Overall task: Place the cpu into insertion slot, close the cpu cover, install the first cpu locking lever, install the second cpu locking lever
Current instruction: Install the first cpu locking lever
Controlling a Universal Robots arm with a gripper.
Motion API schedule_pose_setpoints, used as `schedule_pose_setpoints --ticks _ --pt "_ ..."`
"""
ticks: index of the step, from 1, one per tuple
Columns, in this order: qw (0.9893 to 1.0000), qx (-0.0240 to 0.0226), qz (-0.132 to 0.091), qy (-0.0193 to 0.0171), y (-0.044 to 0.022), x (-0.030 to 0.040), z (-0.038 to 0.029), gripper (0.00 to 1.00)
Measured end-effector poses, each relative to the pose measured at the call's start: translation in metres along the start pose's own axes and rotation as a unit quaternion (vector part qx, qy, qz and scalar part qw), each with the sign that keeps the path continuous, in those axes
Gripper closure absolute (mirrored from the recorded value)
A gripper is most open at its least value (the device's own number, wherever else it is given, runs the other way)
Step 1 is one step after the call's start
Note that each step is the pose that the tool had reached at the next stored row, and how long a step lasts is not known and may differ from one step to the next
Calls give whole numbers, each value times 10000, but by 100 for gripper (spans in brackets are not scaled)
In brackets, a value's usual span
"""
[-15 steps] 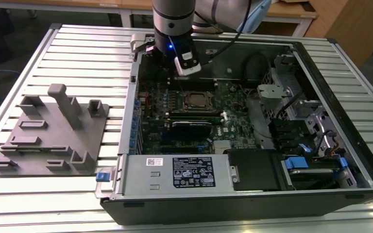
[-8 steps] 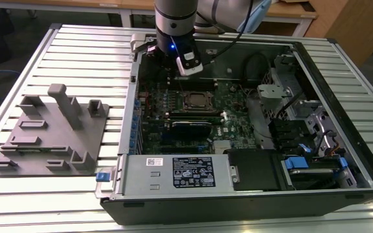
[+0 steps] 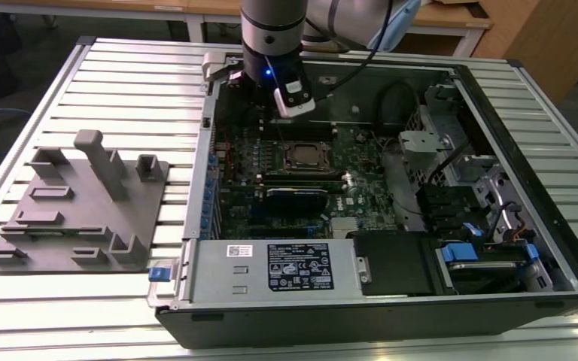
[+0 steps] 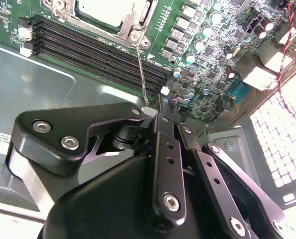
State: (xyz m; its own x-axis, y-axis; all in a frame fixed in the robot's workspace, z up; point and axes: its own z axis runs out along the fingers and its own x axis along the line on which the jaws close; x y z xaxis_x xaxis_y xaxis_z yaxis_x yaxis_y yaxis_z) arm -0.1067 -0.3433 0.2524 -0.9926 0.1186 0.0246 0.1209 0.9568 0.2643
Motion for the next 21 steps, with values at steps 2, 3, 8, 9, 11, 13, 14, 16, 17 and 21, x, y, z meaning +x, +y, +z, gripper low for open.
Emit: schedule_pose_setpoints --ticks 2,3,8,9,11,13,14,16,17,21 --pt "10000 0 0 0 2 -15 0 90" --pt "10000 0 1 0 4 -25 1 90" --pt "10000 0 1 0 15 -124 3 90" --pt "10000 0 1 0 18 -150 3 90" --pt "10000 0 0 0 25 -204 4 90" --pt "10000 0 0 0 31 -260 5 90" --pt "10000 0 1 0 35 -288 6 90" --pt "10000 0 0 0 43 -360 7 90" --pt "10000 0 1 0 46 -385 7 90" --pt "10000 0 1 0 47 -393 7 90"
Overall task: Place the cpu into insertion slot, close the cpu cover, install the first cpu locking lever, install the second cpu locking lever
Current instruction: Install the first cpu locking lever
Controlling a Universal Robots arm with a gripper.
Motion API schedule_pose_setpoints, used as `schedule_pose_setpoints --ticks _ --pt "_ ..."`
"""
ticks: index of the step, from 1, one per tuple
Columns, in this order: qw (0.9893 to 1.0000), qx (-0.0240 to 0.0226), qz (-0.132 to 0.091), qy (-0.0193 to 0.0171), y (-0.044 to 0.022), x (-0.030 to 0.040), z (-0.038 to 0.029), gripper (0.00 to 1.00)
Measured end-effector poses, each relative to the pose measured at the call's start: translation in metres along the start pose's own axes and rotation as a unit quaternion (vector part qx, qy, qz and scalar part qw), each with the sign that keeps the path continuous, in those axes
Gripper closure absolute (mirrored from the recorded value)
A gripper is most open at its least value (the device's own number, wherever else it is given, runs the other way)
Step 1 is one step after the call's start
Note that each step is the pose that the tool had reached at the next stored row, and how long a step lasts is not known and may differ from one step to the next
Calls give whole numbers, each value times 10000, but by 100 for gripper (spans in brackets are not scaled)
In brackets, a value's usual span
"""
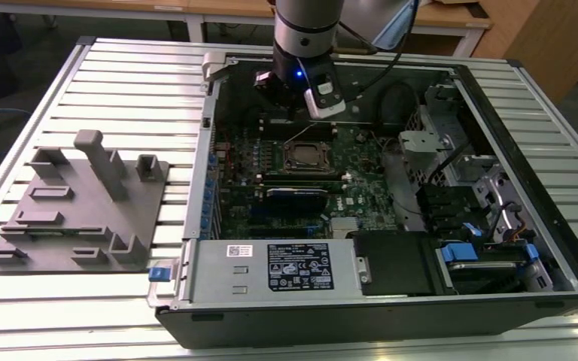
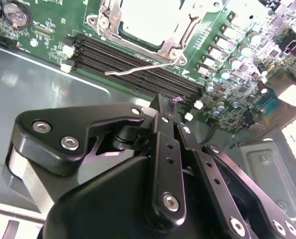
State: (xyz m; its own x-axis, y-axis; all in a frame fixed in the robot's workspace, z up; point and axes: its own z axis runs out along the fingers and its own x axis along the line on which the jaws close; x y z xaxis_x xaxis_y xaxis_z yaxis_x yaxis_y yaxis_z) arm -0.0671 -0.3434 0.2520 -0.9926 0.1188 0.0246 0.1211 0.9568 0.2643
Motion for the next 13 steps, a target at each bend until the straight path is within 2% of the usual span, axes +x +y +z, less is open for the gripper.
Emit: schedule_pose_setpoints --ticks 5,10,13 --pt "10000 -1 -4 -10 -6 -2 25 90" --pt "10000 -11 -26 -92 -20 -2 76 90" --pt "9999 -13 -44 -158 -27 -3 99 90"
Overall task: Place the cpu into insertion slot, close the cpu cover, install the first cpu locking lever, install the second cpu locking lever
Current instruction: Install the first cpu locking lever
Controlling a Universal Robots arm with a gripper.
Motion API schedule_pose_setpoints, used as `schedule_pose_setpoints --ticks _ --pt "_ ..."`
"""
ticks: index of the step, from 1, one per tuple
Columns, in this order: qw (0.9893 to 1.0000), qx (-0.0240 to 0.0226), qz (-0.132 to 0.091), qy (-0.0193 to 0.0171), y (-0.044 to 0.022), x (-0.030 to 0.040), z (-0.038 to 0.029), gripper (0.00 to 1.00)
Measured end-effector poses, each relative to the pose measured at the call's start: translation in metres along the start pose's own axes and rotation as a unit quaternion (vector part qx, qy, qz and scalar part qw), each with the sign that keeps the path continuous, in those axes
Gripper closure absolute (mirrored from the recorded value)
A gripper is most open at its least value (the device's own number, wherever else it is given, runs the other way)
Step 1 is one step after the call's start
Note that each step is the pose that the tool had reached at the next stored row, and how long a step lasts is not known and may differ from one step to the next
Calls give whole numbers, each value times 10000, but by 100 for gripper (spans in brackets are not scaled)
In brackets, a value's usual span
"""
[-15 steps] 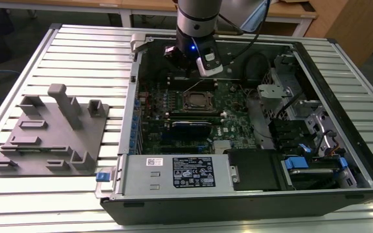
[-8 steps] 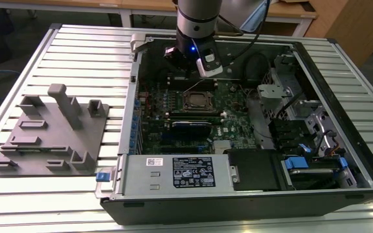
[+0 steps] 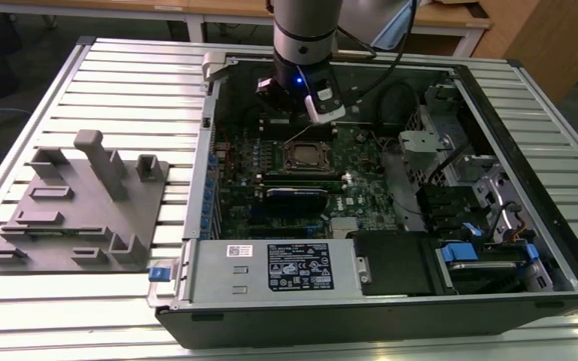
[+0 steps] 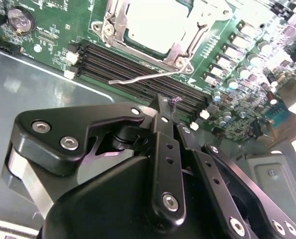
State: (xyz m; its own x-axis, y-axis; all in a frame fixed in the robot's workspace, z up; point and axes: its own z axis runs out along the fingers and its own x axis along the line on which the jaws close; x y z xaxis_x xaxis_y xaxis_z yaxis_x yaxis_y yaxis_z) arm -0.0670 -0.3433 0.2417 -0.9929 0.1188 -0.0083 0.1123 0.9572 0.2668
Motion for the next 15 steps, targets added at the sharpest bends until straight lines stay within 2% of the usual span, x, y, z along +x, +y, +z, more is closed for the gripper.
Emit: schedule_pose_setpoints --ticks 3,7,8,15 --pt "10000 14 -22 -81 -6 0 21 90" --pt "9998 59 -51 -178 -11 -26 50 90" --pt "9998 59 -54 -188 -12 -36 58 90" --pt "9998 60 -55 -189 -13 -98 94 90"
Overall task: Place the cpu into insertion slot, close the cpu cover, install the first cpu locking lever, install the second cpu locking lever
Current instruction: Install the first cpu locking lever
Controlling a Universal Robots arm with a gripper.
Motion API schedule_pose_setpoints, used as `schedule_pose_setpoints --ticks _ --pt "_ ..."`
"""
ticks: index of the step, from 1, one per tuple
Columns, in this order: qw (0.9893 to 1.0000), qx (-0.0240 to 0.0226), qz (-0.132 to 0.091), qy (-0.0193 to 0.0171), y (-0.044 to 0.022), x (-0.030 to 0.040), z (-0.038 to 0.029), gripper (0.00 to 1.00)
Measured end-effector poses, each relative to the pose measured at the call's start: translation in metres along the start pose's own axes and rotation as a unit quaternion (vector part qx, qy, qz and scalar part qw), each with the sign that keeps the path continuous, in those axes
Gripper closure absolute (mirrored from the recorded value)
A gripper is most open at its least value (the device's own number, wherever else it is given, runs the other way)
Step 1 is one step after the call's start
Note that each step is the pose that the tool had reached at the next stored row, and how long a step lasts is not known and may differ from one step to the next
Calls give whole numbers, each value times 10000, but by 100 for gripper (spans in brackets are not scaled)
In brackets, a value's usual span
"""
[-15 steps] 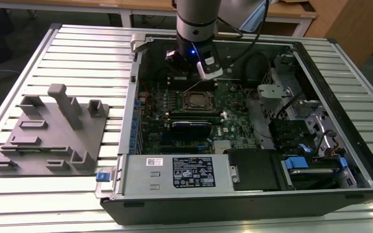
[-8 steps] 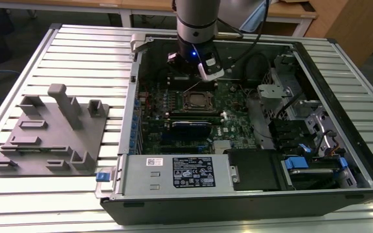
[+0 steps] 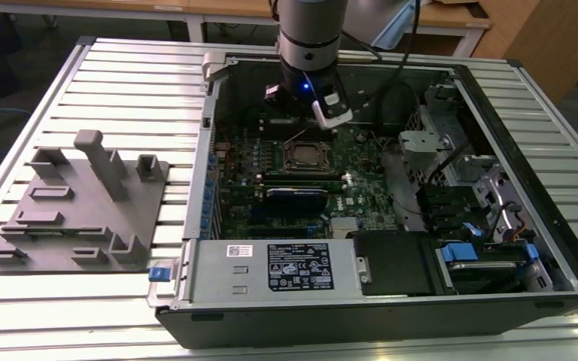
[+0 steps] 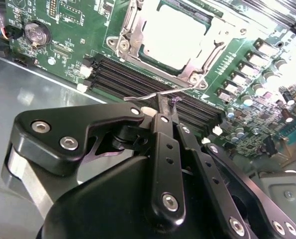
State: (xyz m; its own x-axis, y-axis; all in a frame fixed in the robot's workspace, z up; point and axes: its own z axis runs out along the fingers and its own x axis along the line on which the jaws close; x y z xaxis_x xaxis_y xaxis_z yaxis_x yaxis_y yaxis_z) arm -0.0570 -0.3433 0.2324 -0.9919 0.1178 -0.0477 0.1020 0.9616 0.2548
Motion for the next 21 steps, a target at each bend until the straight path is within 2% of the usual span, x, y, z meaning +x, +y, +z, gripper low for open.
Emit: schedule_pose_setpoints --ticks 4,11,16,21 --pt "10000 -1 -1 0 0 -24 29 90" --pt "10000 0 11 -3 21 -28 83 90" --pt "10000 8 63 -17 14 -67 131 90" --pt "10000 9 75 -20 12 -73 139 90"
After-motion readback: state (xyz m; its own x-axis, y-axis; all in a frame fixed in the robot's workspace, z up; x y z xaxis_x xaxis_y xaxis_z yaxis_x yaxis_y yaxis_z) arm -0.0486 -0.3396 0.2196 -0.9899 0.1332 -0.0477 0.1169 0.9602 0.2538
